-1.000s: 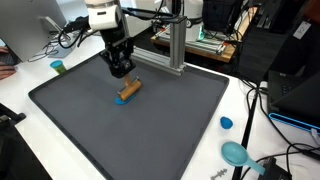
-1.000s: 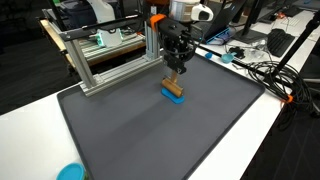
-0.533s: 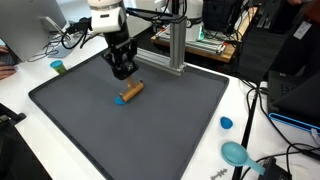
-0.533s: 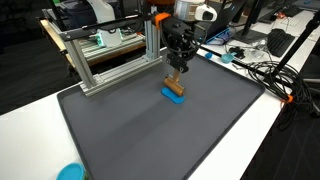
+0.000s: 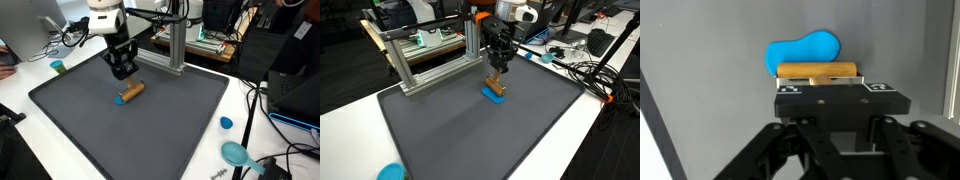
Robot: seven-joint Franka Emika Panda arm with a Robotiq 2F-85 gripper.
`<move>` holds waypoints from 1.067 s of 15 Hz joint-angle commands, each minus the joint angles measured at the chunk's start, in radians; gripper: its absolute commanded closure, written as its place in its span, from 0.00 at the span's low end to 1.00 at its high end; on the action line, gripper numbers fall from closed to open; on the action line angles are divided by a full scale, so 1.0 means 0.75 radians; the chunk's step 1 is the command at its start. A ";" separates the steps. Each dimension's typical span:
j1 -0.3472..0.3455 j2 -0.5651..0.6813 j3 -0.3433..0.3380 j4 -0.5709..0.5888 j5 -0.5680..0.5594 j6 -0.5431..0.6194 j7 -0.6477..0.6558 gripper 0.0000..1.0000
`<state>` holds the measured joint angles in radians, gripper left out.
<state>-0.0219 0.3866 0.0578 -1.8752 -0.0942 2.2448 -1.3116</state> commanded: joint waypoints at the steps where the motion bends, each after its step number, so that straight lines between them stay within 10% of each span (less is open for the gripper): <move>1: 0.004 0.101 -0.039 0.030 -0.089 0.001 0.114 0.78; 10: -0.009 0.000 -0.004 0.004 -0.155 0.000 -0.109 0.78; 11: -0.011 -0.001 -0.008 0.005 -0.164 0.000 -0.108 0.53; 12: -0.012 -0.001 -0.007 0.005 -0.163 0.000 -0.108 0.53; 13: -0.011 -0.001 -0.006 0.004 -0.163 0.000 -0.108 0.78; 16: -0.013 -0.021 -0.001 -0.016 -0.156 0.019 -0.111 0.78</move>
<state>-0.0255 0.3855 0.0501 -1.8735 -0.2156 2.2474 -1.3937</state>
